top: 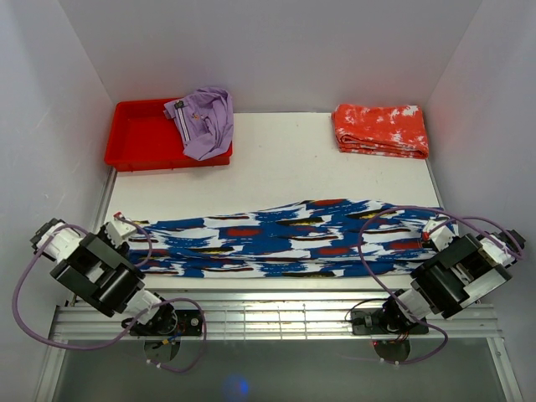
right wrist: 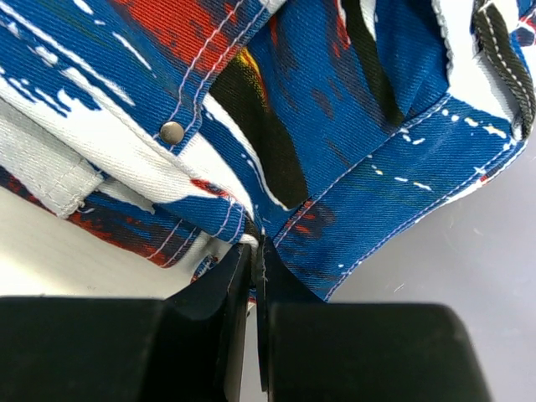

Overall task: Fold and stack the trousers
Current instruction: Fold the trousers

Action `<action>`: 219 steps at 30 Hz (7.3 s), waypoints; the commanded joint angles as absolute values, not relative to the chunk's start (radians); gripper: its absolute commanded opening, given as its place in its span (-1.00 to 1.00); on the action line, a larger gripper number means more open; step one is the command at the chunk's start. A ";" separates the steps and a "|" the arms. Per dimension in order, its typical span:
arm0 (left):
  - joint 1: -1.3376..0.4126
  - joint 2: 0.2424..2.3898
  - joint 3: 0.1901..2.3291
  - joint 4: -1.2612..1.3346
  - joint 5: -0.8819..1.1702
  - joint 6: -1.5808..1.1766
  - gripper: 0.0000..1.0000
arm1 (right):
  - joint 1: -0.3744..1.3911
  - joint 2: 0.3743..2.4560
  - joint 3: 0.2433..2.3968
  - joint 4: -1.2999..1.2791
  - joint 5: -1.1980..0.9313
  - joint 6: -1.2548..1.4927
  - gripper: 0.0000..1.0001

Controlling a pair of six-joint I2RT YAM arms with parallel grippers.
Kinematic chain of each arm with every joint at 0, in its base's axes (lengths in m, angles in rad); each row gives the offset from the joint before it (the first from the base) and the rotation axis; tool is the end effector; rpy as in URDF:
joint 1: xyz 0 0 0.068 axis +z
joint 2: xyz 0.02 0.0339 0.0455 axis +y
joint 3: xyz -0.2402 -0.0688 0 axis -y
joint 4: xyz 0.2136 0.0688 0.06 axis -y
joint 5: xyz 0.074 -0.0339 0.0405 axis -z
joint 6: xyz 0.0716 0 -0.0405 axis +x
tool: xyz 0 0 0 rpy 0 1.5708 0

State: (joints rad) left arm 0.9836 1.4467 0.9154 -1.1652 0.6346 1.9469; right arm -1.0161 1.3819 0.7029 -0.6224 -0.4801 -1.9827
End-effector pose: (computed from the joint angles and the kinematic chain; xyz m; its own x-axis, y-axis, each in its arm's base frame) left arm 0.1397 0.1333 0.1647 -0.4600 0.6608 -0.5931 0.7726 0.6271 0.0994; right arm 0.1416 -0.1657 0.1294 -0.4283 -0.8519 -0.3014 -0.7412 0.5220 -0.4221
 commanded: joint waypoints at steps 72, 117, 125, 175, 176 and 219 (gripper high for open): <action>0.887 1.404 1.040 -1.307 0.609 2.197 -1.00 | -0.999 1.511 1.094 -0.867 -0.411 -2.054 -0.85; 0.703 1.692 1.134 -0.899 0.560 1.727 -1.00 | -0.456 1.364 1.227 -1.002 -0.465 -1.611 0.03; 0.703 1.681 1.135 -0.913 0.595 1.710 -1.00 | 0.225 1.351 1.049 -0.660 -0.296 -1.154 -0.07; 0.699 1.666 1.245 -0.950 0.621 1.658 -1.00 | 0.695 1.571 0.994 -0.480 -0.084 -0.927 -0.85; 0.699 1.664 1.261 -0.950 0.618 1.646 -1.00 | 0.684 1.562 0.996 -0.485 -0.081 -0.925 -0.84; 0.914 1.667 1.342 -1.234 0.661 1.770 0.60 | 0.709 1.422 0.933 -0.644 -0.252 -0.861 0.35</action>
